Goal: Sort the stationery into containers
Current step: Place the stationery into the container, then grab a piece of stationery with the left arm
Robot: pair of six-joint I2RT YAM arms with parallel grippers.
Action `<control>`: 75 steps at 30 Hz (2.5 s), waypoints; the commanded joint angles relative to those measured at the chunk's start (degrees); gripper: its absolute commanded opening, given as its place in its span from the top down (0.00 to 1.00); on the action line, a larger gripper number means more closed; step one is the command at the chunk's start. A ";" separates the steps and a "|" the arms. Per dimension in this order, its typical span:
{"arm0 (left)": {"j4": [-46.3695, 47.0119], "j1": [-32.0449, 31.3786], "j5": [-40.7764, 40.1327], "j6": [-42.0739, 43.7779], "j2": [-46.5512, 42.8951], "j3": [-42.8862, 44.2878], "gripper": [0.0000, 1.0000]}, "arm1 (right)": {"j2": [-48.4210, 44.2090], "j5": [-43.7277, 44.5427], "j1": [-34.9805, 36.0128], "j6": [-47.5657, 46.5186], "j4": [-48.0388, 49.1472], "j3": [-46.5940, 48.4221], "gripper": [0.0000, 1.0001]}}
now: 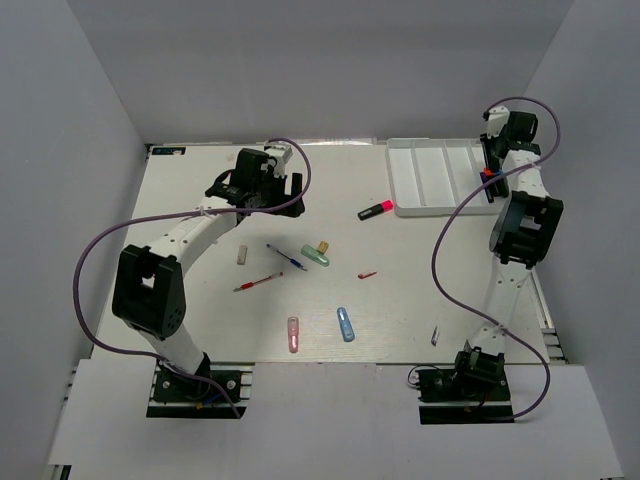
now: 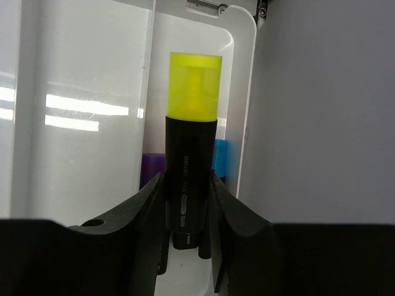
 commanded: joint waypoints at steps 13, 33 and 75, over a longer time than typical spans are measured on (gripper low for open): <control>3.14 -0.17 3.40 1.46 1.50 1.90 0.05 | 4.76 1.41 -0.06 -0.40 10.29 4.53 0.39; 18.79 -5.53 17.56 14.45 18.01 13.84 0.16 | -18.58 -17.37 -1.02 11.90 -0.69 -11.33 0.32; 22.87 -9.58 7.18 1.83 9.00 2.33 0.75 | -64.55 -40.61 -3.23 40.71 14.57 -62.75 0.38</control>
